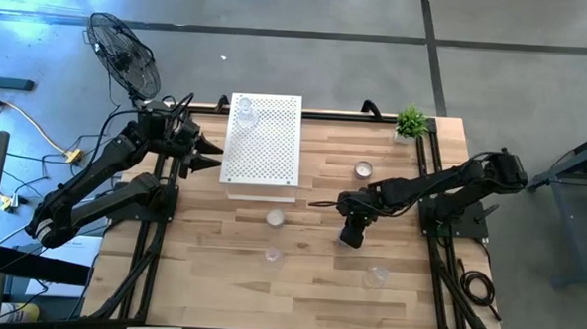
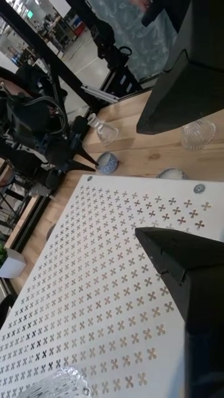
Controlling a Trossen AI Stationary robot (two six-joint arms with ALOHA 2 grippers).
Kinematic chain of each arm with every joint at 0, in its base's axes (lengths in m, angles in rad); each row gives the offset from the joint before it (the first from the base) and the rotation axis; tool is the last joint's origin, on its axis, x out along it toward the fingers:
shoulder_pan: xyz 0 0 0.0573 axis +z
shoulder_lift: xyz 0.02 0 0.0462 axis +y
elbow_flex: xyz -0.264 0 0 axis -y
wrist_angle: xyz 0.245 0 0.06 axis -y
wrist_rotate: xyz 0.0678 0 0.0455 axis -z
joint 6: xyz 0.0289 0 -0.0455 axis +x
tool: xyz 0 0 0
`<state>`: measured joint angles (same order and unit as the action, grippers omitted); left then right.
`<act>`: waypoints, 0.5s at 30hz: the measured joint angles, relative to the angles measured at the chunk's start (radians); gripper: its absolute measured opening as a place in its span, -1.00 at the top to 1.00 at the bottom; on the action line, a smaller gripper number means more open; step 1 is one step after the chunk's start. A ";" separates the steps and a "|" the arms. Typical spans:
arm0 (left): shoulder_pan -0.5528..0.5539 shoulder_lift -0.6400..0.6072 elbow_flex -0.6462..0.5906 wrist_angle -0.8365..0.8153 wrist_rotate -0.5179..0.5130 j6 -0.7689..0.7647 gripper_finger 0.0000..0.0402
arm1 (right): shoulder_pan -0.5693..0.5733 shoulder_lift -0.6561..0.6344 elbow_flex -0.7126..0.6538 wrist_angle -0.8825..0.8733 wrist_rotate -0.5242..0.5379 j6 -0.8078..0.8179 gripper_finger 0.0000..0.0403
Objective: Pick & Place candle stick holders
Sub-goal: Put the blue candle on the shelf
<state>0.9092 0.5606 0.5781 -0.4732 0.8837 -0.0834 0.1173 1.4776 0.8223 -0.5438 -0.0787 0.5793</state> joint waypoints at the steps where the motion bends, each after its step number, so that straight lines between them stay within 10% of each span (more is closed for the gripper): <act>1: 0.000 0.000 0.000 0.000 0.000 0.000 -0.26 | 0.000 0.000 0.000 0.000 0.001 0.000 0.67; 15: 0.000 0.000 0.000 0.000 -0.003 0.000 -0.26 | 0.001 0.000 0.000 -0.008 0.001 0.022 0.67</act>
<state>0.9092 0.5606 0.5781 -0.4736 0.8810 -0.0834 0.1181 1.4776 0.8223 -0.5518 -0.0780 0.6013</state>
